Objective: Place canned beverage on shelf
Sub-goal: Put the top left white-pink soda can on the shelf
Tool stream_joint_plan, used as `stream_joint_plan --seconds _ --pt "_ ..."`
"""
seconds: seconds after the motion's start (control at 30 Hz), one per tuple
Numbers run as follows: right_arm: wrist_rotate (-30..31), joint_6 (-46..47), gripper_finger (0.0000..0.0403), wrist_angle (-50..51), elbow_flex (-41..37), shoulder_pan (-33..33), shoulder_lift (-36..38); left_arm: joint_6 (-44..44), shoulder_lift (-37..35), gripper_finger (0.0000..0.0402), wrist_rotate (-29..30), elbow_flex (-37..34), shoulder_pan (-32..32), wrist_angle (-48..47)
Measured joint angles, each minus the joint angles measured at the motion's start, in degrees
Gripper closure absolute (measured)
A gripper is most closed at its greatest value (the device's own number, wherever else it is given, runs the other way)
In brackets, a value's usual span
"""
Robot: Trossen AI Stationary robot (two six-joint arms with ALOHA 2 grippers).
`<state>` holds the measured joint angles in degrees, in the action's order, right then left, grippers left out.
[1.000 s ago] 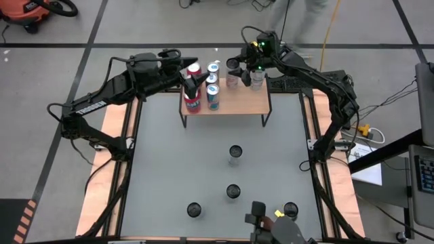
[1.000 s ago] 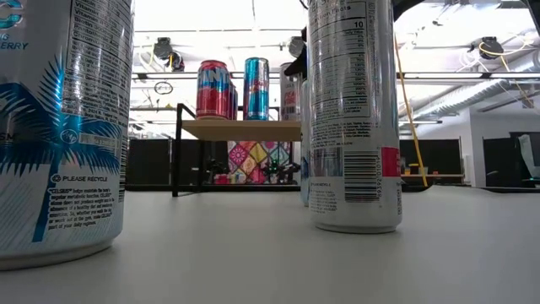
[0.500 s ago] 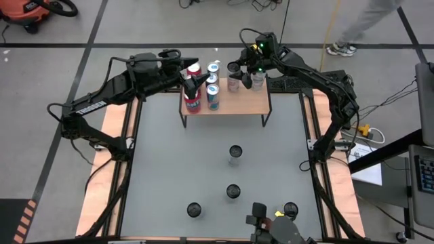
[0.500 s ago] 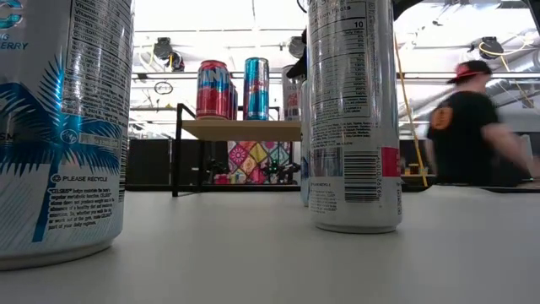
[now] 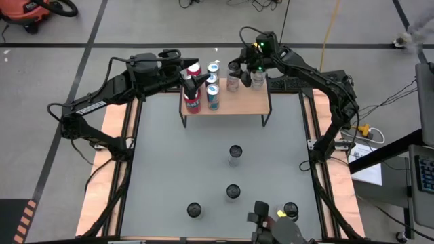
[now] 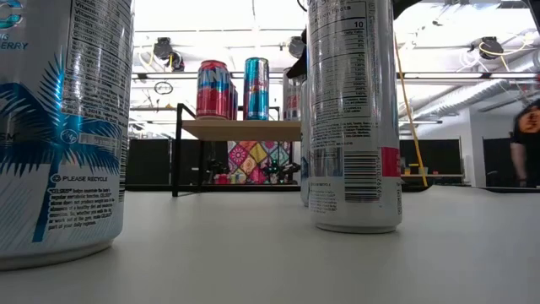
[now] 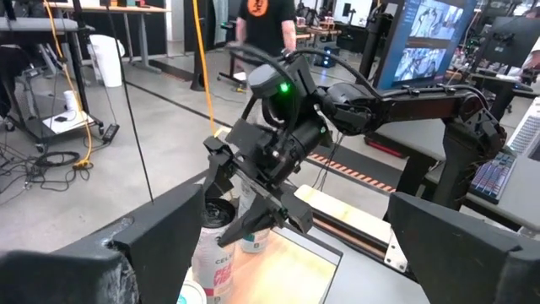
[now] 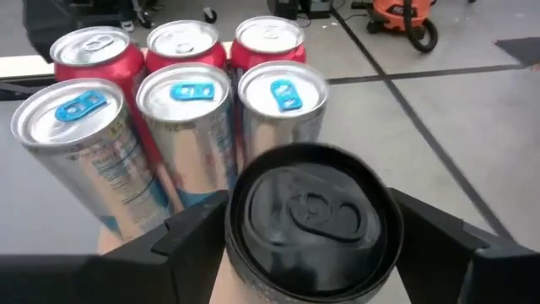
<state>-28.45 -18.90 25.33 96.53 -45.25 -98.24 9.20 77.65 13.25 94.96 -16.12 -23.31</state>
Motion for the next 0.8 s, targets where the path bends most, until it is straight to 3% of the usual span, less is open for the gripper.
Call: stream_joint_plan --seconds 0.27,0.57,0.8 --pt "0.2 0.0 0.0128 2.4 5.1 0.0 0.0 1.0 0.0 0.0027 -0.8 0.0 0.0 0.0" --pt "3.1 -0.5 0.0131 15.3 12.8 2.1 0.0 0.6 0.0 0.0027 -1.0 0.0 0.0 0.0" --pt "3.2 2.0 0.0194 15.0 14.5 4.1 -0.6 0.4 0.0 0.0027 -1.0 0.0 0.0 -0.2"
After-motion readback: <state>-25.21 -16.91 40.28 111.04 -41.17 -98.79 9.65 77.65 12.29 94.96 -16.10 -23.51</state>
